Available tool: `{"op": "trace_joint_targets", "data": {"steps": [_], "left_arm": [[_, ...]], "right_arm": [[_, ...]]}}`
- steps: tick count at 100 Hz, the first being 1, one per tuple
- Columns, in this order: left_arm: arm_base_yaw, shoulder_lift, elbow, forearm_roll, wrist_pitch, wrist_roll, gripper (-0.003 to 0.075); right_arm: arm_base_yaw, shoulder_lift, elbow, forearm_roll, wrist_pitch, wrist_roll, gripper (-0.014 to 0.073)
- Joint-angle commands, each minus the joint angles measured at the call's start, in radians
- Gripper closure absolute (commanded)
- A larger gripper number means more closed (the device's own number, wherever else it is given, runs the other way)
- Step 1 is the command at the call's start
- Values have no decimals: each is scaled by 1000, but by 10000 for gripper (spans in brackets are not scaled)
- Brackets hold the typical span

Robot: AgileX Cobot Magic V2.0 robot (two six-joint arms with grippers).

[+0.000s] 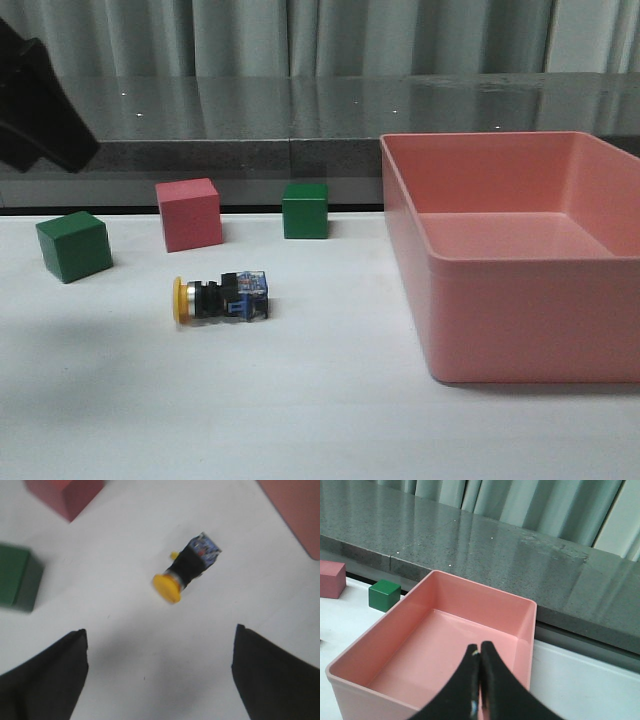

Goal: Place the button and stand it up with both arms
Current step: 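Reach the left gripper down to the lying button and grasp its body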

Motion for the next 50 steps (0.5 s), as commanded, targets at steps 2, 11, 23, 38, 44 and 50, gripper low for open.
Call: {"op": "trace_joint_targets", "data": {"steps": [2, 11, 23, 38, 44, 50], "left_arm": [[-2, 18, -63, -240, 18, 320, 153], [-2, 49, -63, -411, 21, 594, 153], [-2, 91, -63, -573, 46, 891, 153], [-2, 183, -63, -682, 107, 1041, 153], [-2, 226, -63, -692, 121, 1068, 153], [-2, 275, -63, -702, 137, 1107, 153]], "right_arm": [[-7, 9, -29, 11, -83, -2, 655], [-7, 9, -29, 11, -83, -2, 655], [-7, 9, -29, 11, -83, -2, 655], [-7, 9, -29, 11, -83, -2, 655], [-7, 9, -29, 11, -83, -2, 655], [-7, 9, -29, 11, -83, -2, 655]]}}
